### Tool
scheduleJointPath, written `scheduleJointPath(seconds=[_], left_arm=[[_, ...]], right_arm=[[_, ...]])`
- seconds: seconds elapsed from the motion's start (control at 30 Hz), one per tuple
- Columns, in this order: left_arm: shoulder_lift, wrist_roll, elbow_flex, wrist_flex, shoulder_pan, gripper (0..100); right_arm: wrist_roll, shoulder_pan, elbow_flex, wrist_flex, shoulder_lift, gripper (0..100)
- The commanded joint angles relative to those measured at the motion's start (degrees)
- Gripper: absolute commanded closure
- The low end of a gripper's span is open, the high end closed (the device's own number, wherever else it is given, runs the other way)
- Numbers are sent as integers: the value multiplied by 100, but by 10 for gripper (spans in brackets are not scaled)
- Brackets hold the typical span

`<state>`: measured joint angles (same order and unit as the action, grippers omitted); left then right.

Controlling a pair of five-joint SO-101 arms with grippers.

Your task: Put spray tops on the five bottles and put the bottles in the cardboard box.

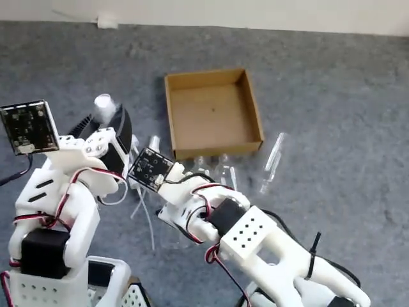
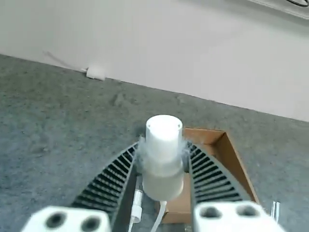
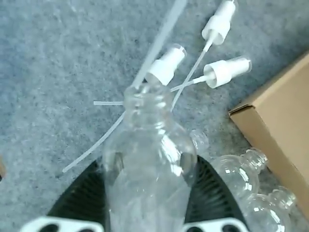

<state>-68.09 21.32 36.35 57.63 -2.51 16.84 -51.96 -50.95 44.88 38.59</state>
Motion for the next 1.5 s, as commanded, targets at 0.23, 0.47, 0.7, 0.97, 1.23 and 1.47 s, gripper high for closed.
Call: scheduleJointPath(seconds=[0.23,0.47,0.7,0.97,1.23,1.47], left_arm=[[57,79,-303,-114,-321,997],[66,79,-699,-79,-321,997],[66,79,-646,457,-321,997],[66,-220,-585,0,514,997],[66,-229,-444,-35,831,997],[31,-220,-330,378,154,997]], right_arm=[[-70,-13,48,-119,233,995],[-70,-31,40,-119,233,995],[-70,-4,57,-119,233,995],[-70,-4,57,-101,233,995],[-70,-4,57,-101,233,995],[-70,-4,57,-110,233,995]])
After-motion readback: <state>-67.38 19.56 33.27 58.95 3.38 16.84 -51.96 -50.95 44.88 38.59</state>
